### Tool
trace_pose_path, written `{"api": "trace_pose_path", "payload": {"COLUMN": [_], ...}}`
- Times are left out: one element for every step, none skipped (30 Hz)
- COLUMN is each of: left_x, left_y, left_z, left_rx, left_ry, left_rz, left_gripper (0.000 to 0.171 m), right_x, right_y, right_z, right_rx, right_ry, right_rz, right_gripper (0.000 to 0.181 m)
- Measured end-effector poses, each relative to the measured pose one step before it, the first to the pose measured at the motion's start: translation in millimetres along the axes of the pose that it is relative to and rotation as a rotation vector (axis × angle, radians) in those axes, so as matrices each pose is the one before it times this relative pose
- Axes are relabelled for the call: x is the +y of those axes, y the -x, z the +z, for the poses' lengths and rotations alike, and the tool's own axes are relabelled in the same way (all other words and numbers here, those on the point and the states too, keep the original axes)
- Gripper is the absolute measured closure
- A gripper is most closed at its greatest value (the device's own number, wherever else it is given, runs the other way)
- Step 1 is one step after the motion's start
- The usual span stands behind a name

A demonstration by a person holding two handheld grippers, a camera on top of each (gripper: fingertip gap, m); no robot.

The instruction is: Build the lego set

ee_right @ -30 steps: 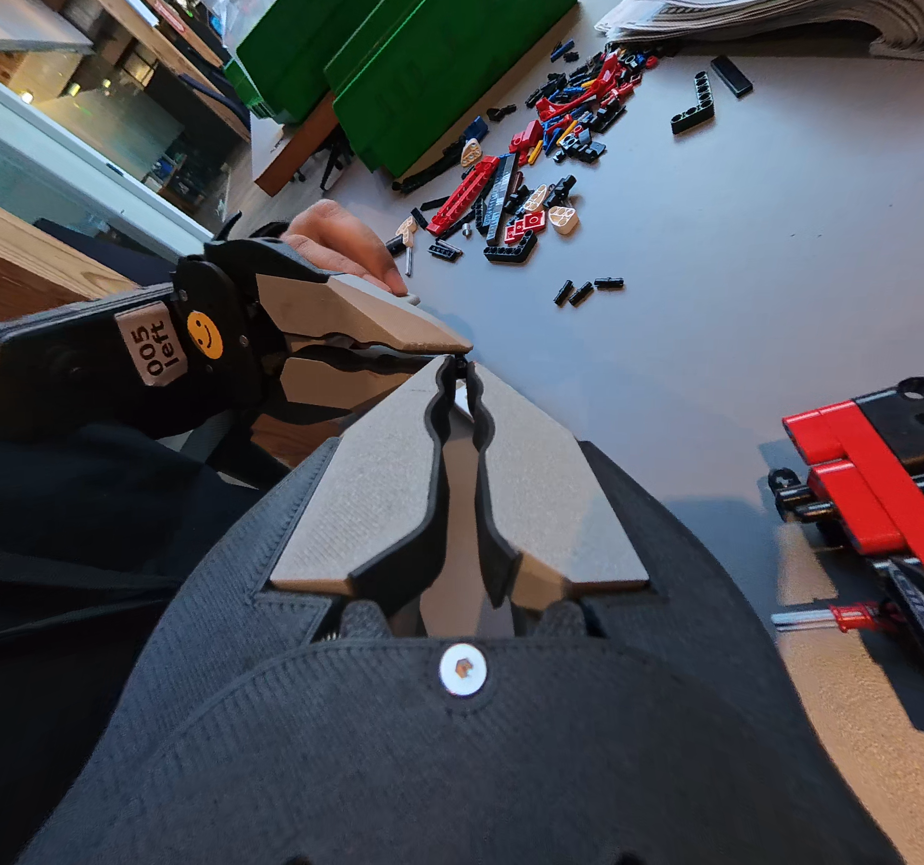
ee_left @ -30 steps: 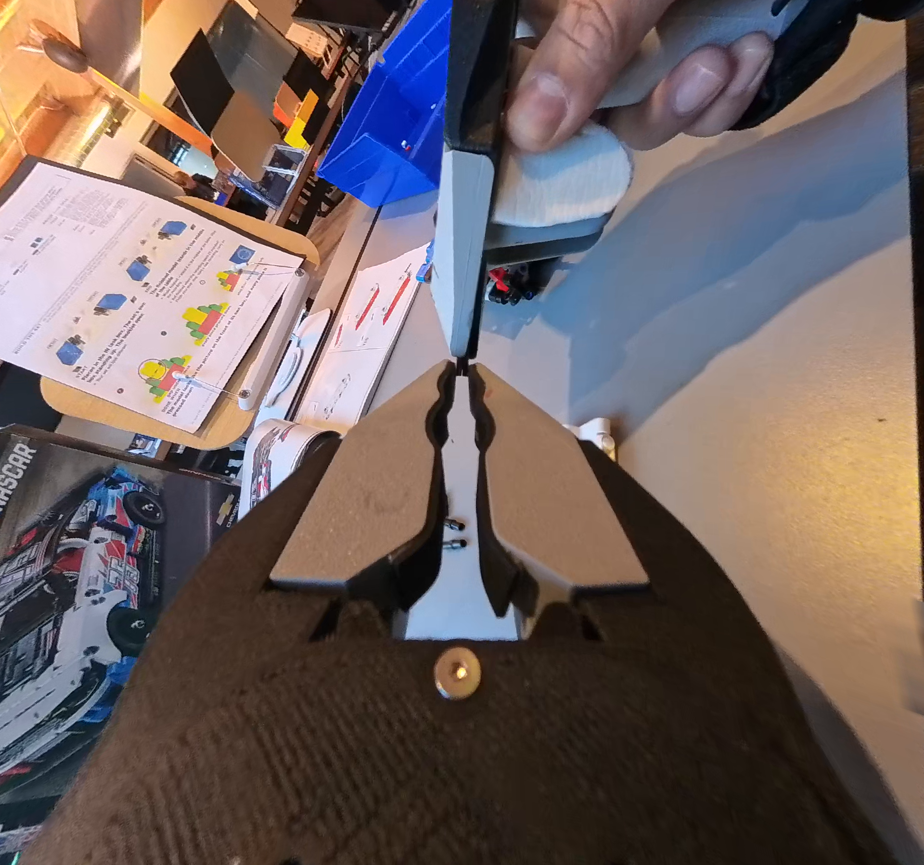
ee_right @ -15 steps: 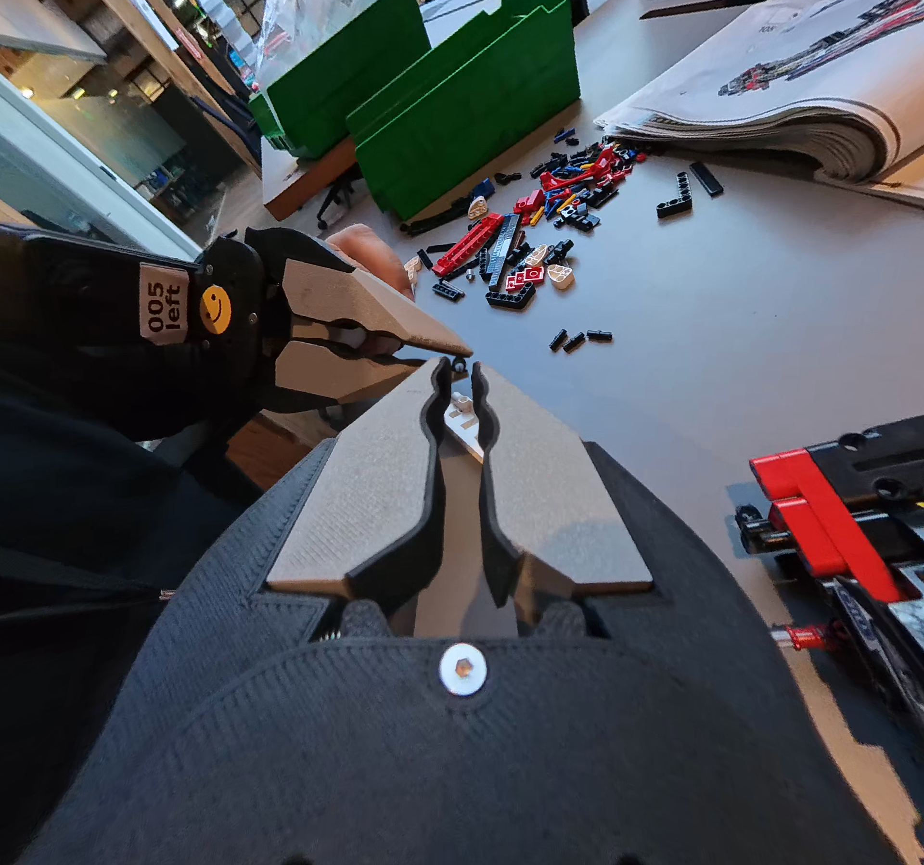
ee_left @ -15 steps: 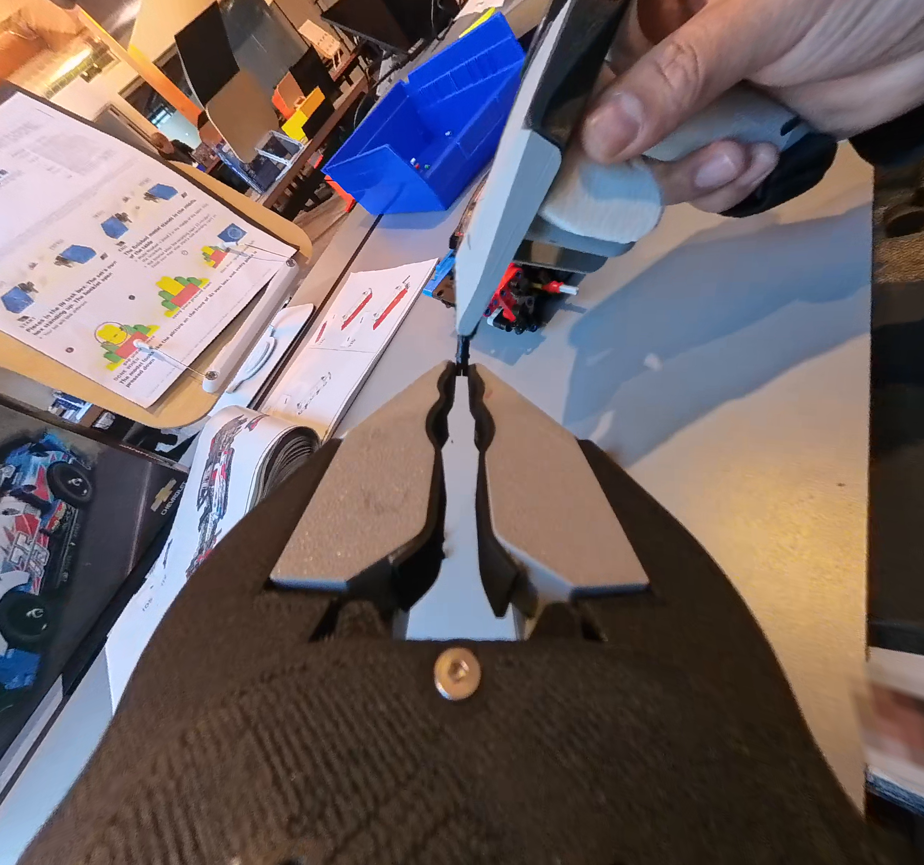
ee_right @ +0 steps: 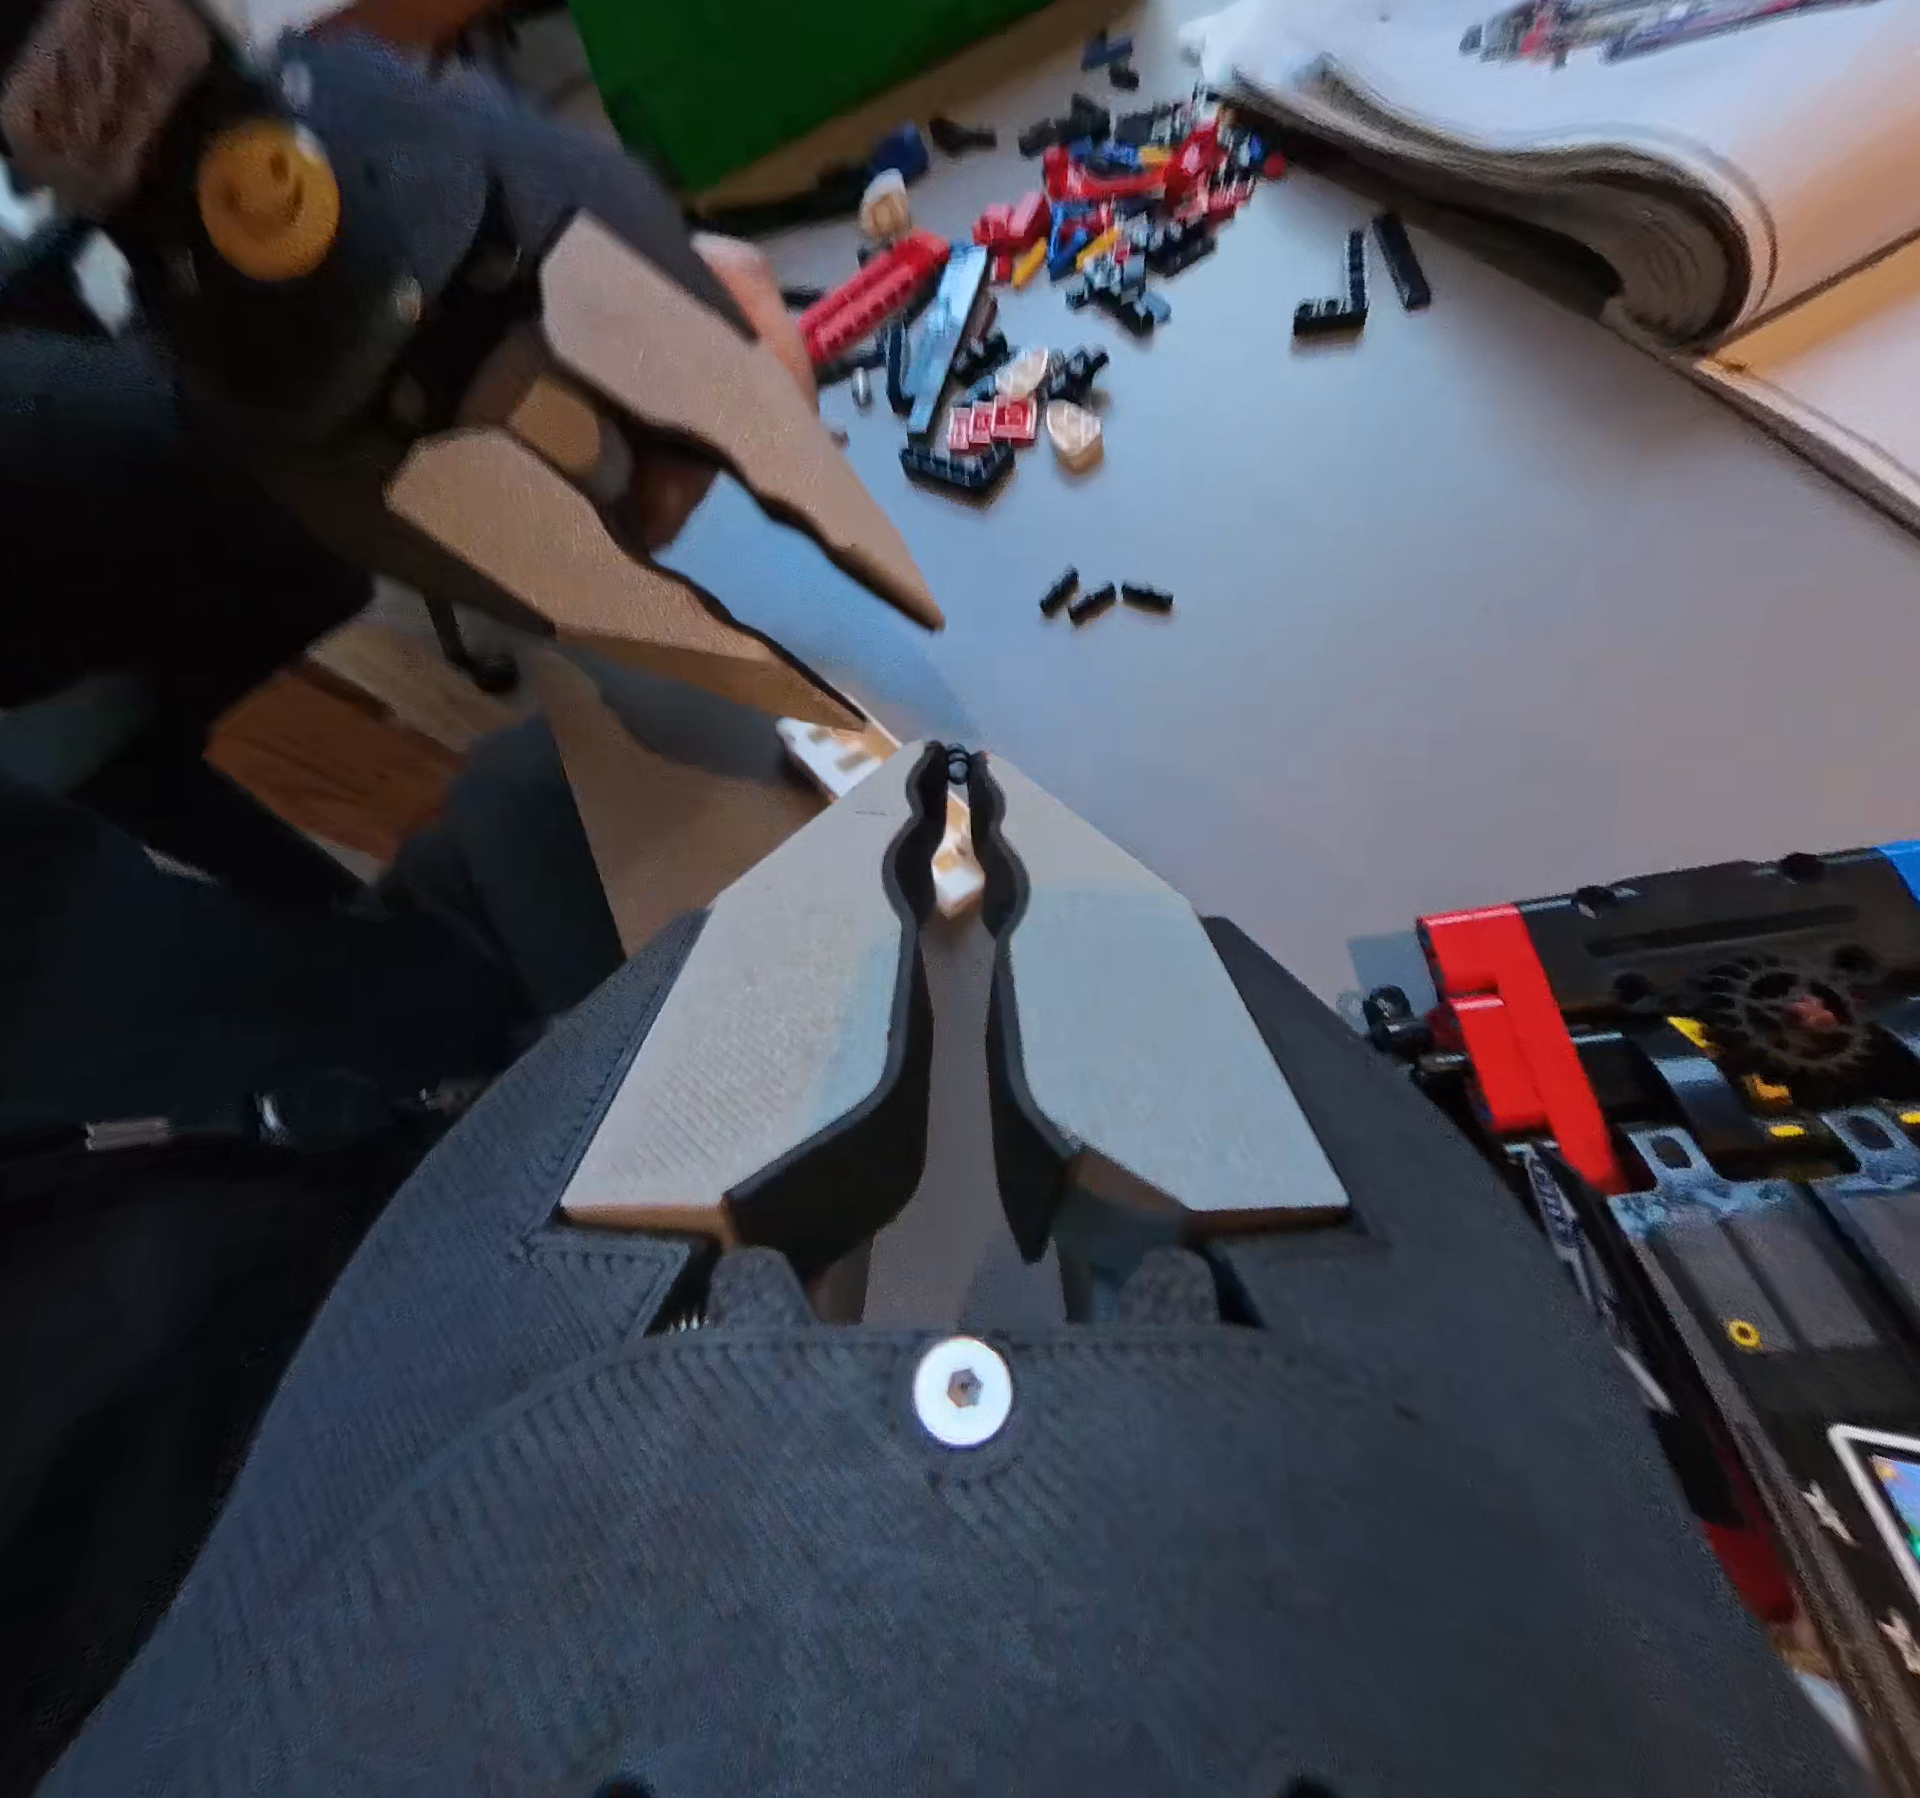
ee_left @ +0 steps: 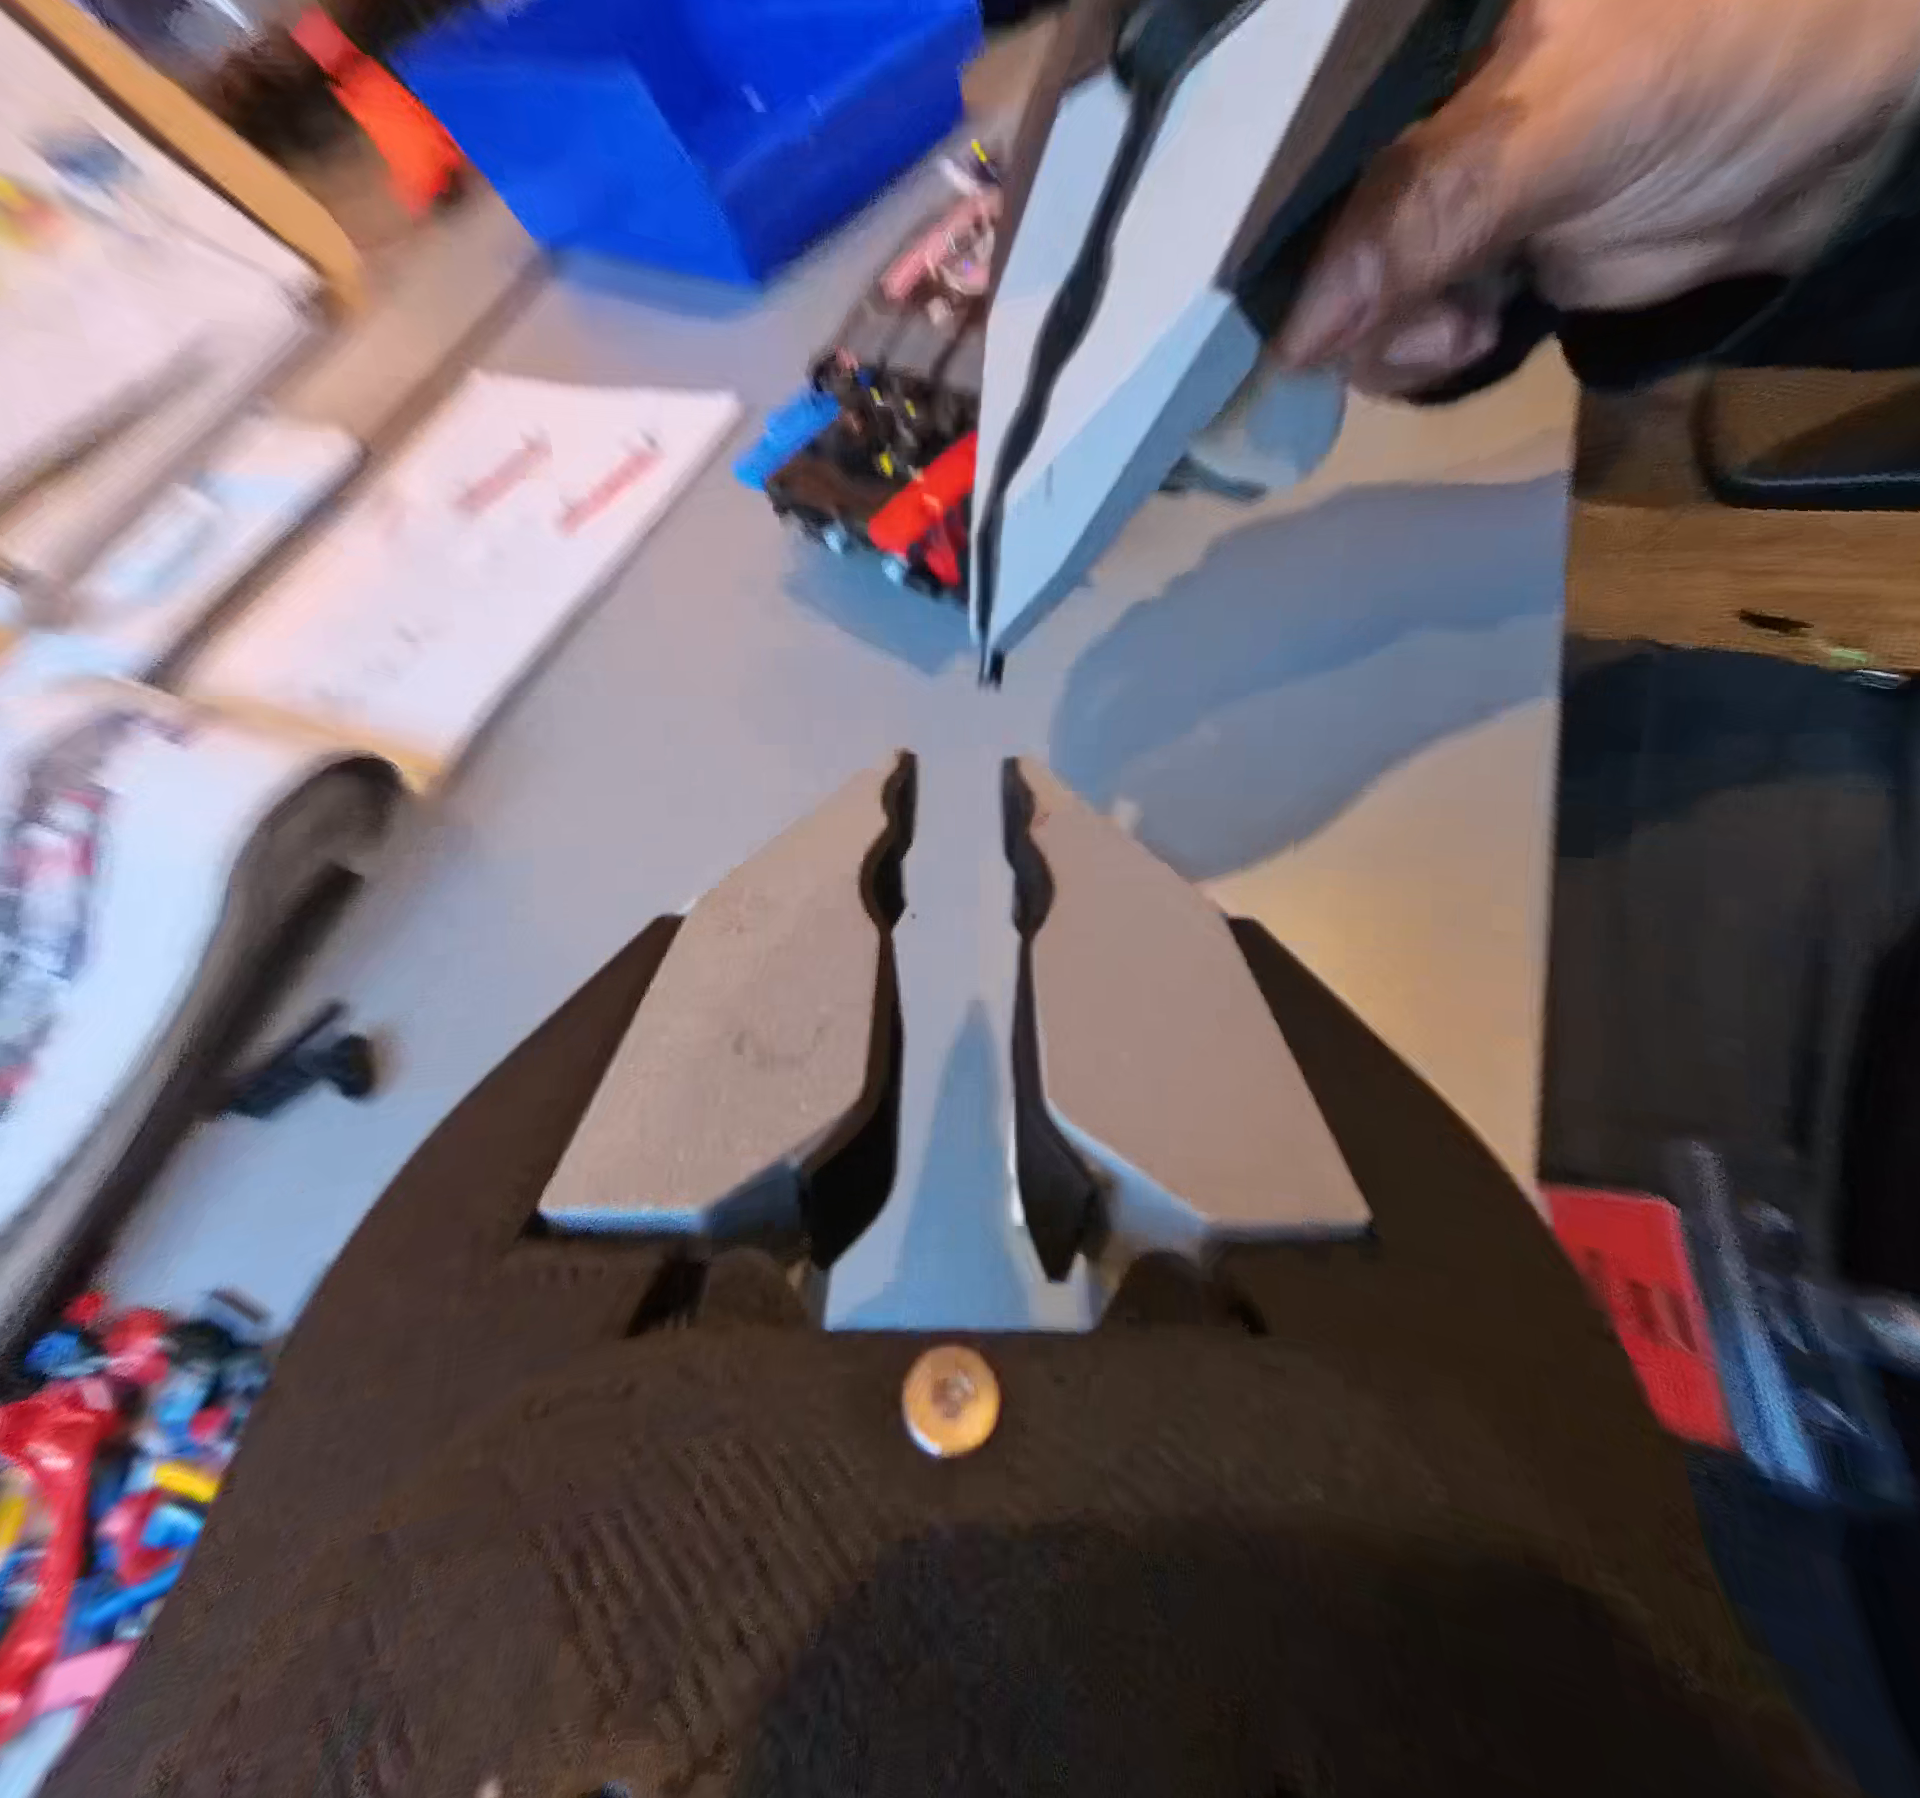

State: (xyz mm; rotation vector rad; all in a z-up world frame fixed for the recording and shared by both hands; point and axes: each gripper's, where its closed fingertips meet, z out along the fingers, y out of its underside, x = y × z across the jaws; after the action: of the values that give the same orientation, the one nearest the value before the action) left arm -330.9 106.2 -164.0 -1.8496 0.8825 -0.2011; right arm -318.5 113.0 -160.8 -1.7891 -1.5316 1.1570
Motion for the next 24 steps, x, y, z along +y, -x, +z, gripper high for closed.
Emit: {"api": "trace_pose_path", "payload": {"left_x": [9.26,10.89,12.16,12.06,11.65,10.68,6.66,-2.80,-0.80,0.88,-0.39,0.29,0.30,0.48,0.08,-1.15,-2.41,-2.94,-1.44,0.98,2.48,2.84,1.65,-0.37], "left_y": [-0.51,-0.84,0.03,-0.31,-3.12,-2.93,-0.35,-2.02,-1.48,-0.08,0.68,0.57,0.70,1.34,2.09,0.87,-1.04,-2.21,-1.65,-0.62,-0.16,-0.59,0.05,-0.73], "left_z": [-1.06,0.60,2.11,2.93,3.62,4.04,4.14,0.81,0.75,0.98,-0.04,-0.11,-0.57,-0.88,-1.36,-1.75,-1.75,-1.32,-0.13,1.31,2.15,2.29,1.92,1.16], "left_rx": [0.0649,0.0557,0.0363,0.0219,0.0244,0.0135,-0.0096,0.0014,0.0036,-0.0021,-0.0041,-0.0041,-0.0052,-0.0097,-0.0127,-0.0016,0.0111,0.0181,0.0132,0.0038,-0.0025,-0.0041,-0.0086,-0.0037], "left_ry": [0.04620,0.04842,0.05367,0.05499,0.05489,0.05229,0.02946,-0.02564,-0.00347,0.01247,0.00252,0.00533,0.00223,0.00213,-0.00117,-0.00757,-0.01324,-0.01524,-0.00668,0.00883,0.01735,0.02009,0.01209,-0.00238], "left_rz": [-0.0550,-0.0433,-0.0281,-0.0133,0.0024,0.0147,0.0139,-0.0037,0.0027,0.0070,0.0016,0.0024,0.0018,0.0032,0.0028,-0.0014,-0.0071,-0.0087,-0.0077,-0.0043,0.0014,0.0040,0.0057,0.0063], "left_gripper": [0.149,0.140,0.138,0.138,0.137,0.133,0.132,0.138,0.139,0.137,0.139,0.139,0.140,0.141,0.143,0.145,0.146,0.145,0.144,0.144,0.144,0.144,0.142,0.142], "right_x": [5.52,5.64,4.96,4.36,3.36,1.77,0.88,0.30,-0.25,-0.47,-0.38,-0.32,-0.15,0.23,0.16,0.56,1.16,1.14,1.16,0.91,0.25,-0.26,-0.55,-0.57], "right_y": [-2.21,-2.29,-2.47,-1.32,-0.08,0.40,0.18,0.39,0.72,0.96,0.46,0.18,0.70,1.18,0.37,-0.01,-0.24,-0.68,-0.99,-0.99,-0.08,0.41,-0.06,-0.24], "right_z": [1.22,2.60,3.56,4.23,4.65,4.73,4.61,4.27,3.74,3.28,2.85,2.14,1.43,0.88,0.32,0.10,0.15,0.35,0.47,0.23,-0.10,-0.49,-0.45,-0.36], "right_rx": [0.0020,0.0014,0.0044,-0.0005,-0.0059,-0.0065,-0.0057,-0.0069,-0.0103,-0.0116,-0.0079,-0.0027,-0.0038,-0.0032,0.0028,0.0041,0.0013,0.0000,0.0005,-0.0003,-0.0043,-0.0055,0.0001,0.0025], "right_ry": [0.0478,0.0486,0.0448,0.0445,0.0409,0.0322,0.0265,0.0230,0.0188,0.0166,0.0164,0.0142,0.0118,0.0091,0.0032,0.0013,0.0014,-0.0013,-0.0020,-0.0018,-0.0030,-0.0038,-0.0031,-0.0007], "right_rz": [-0.0118,-0.0086,-0.0118,-0.0131,-0.0129,-0.0135,-0.0122,-0.0093,-0.0067,-0.0051,-0.0050,-0.0067,-0.0068,-0.0051,-0.0050,-0.0029,0.0019,0.0049,0.0064,0.0070,0.0058,0.0025,-0.0019,-0.0048], "right_gripper": [0.180,0.180,0.180,0.180,0.180,0.180,0.180,0.179,0.179,0.179,0.179,0.180,0.180,0.179,0.179,0.179,0.179,0.179,0.179,0.179,0.179,0.179,0.180,0.180]}}
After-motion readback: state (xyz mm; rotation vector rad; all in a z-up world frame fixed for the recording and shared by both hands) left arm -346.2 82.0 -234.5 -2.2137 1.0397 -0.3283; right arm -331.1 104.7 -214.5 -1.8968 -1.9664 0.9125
